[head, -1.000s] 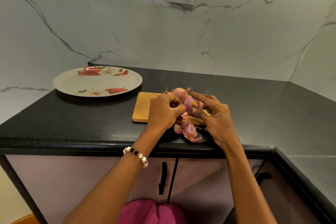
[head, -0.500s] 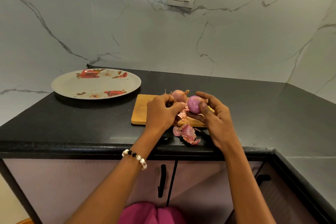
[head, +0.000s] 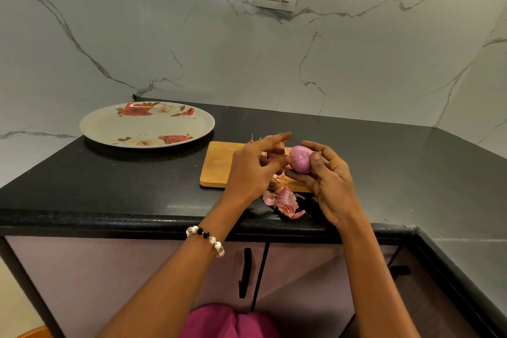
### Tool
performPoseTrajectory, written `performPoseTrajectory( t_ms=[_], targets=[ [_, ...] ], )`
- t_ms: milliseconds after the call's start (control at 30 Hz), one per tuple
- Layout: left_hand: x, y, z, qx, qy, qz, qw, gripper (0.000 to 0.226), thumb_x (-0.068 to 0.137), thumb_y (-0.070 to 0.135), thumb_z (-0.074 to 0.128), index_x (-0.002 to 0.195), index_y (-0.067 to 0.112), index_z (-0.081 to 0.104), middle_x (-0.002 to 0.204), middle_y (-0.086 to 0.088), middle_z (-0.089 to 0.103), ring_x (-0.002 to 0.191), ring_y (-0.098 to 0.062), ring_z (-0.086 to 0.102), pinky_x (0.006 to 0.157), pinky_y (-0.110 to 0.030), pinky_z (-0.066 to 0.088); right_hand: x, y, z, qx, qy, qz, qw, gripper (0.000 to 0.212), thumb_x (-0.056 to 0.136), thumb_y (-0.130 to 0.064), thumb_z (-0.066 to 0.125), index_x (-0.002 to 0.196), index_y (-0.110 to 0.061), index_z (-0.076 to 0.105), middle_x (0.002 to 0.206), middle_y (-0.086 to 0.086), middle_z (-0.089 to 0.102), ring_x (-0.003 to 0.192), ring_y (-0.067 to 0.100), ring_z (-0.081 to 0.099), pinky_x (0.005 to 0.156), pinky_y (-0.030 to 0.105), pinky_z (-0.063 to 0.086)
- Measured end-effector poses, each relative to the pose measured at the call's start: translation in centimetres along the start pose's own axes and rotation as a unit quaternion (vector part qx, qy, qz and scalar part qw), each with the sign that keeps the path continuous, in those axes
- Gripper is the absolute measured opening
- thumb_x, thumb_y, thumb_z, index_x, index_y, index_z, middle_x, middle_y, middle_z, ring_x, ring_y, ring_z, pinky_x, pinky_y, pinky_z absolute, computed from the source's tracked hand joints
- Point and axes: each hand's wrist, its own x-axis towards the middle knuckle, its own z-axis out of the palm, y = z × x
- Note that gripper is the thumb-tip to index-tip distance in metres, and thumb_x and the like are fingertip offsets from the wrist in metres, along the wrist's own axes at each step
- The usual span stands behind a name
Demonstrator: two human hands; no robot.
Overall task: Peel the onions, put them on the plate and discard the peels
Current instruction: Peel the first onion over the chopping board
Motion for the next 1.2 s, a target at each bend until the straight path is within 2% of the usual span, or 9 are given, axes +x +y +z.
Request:
performPoseTrajectory(
  t_ms=[100,333,433,567,667,767,933,1100,1200],
  targets=[
    [-0.01,0.04,0.12,0.036,0.015,0.068,0.997,0.03,0.082,0.009,0.072,0.111,0.015,0.071,0.099,-0.003,0.072,0.074,-0.005,0.065,0.066,-0.014,0.053,-0.14,-0.2,0.02,-0.009,-0.011,0.014,1.0,0.024,0.105,-0.014,0.04,0.119,-0.009,0.06,0.115,0.018,0.067,0.088,0.033,0.074,0.067,0.032,0.062],
    [-0.16,0.46,0.07,0.053,0.033,0.062,0.996,0.004,0.084,0.001,0.068,0.086,0.003,0.071,0.078,0.003,0.068,0.057,-0.007,0.066,0.05,-0.013,0.049,-0.18,-0.62,0.08,0.043,-0.005,0.032,0.999,0.026,0.105,-0.014,0.039,0.113,-0.006,0.062,0.111,0.02,0.066,0.075,0.028,0.074,0.06,0.032,0.062],
    [-0.03,0.26,0.19,0.098,0.044,0.049,0.993,0.01,0.083,-0.002,0.066,0.086,0.005,0.072,0.078,0.008,0.065,0.061,-0.006,0.062,0.059,-0.01,0.047,-0.09,-0.78,-0.07,0.09,0.024,0.022,0.995,0.028,0.106,-0.013,0.038,0.111,-0.001,0.062,0.111,0.019,0.063,0.08,0.025,0.071,0.061,0.03,0.061],
    [0.15,-0.43,0.18,0.162,0.066,0.023,0.984,0.02,0.084,-0.003,0.064,0.095,0.009,0.075,0.093,-0.006,0.07,0.083,-0.012,0.06,0.073,-0.007,0.038,0.01,-0.76,-0.29,0.101,0.047,0.026,0.993,0.03,0.106,-0.014,0.036,0.12,0.002,0.057,0.113,0.03,0.059,0.071,0.032,0.066,0.055,0.03,0.059],
    [0.17,-0.38,0.26,0.15,0.084,0.026,0.985,0.015,0.085,0.01,0.069,0.098,0.013,0.075,0.093,-0.004,0.068,0.08,-0.009,0.058,0.069,-0.008,0.04,0.03,-0.72,-0.24,0.089,0.048,0.027,0.994,0.028,0.107,-0.014,0.036,0.121,-0.001,0.056,0.111,0.026,0.062,0.066,0.032,0.068,0.056,0.031,0.06],
    [0.19,-0.09,0.28,0.109,0.057,0.035,0.992,0.025,0.085,0.024,0.071,0.107,0.013,0.072,0.095,0.0,0.068,0.078,-0.004,0.059,0.07,-0.008,0.044,-0.02,-0.57,-0.11,0.051,0.026,0.026,0.998,0.024,0.105,-0.012,0.041,0.121,-0.003,0.057,0.106,0.017,0.067,0.068,0.029,0.07,0.059,0.031,0.061],
    [0.12,0.22,0.14,0.067,0.017,0.004,0.998,0.027,0.084,0.023,0.072,0.109,0.012,0.072,0.1,-0.001,0.073,0.086,-0.003,0.064,0.077,-0.007,0.047,-0.18,-0.3,0.0,0.016,-0.024,0.011,1.0,0.021,0.102,-0.008,0.045,0.118,-0.004,0.058,0.104,0.013,0.072,0.083,0.03,0.072,0.066,0.037,0.063],
    [0.16,0.04,-0.03,0.037,0.02,-0.042,0.998,0.022,0.082,0.018,0.074,0.103,0.011,0.074,0.095,-0.002,0.074,0.085,-0.007,0.067,0.08,-0.021,0.054,-0.33,-0.31,0.1,-0.003,-0.037,0.001,0.999,0.02,0.1,-0.01,0.047,0.117,-0.006,0.058,0.108,0.014,0.069,0.088,0.026,0.072,0.069,0.035,0.063],
    [0.17,0.07,-0.05,0.028,0.013,-0.052,0.998,0.022,0.081,0.019,0.074,0.102,0.012,0.074,0.093,-0.001,0.074,0.084,-0.004,0.066,0.076,-0.015,0.053,-0.37,-0.29,0.16,-0.007,-0.037,-0.002,0.999,0.023,0.096,-0.015,0.05,0.116,-0.008,0.059,0.11,0.014,0.068,0.09,0.025,0.072,0.07,0.034,0.062]
  ],
)
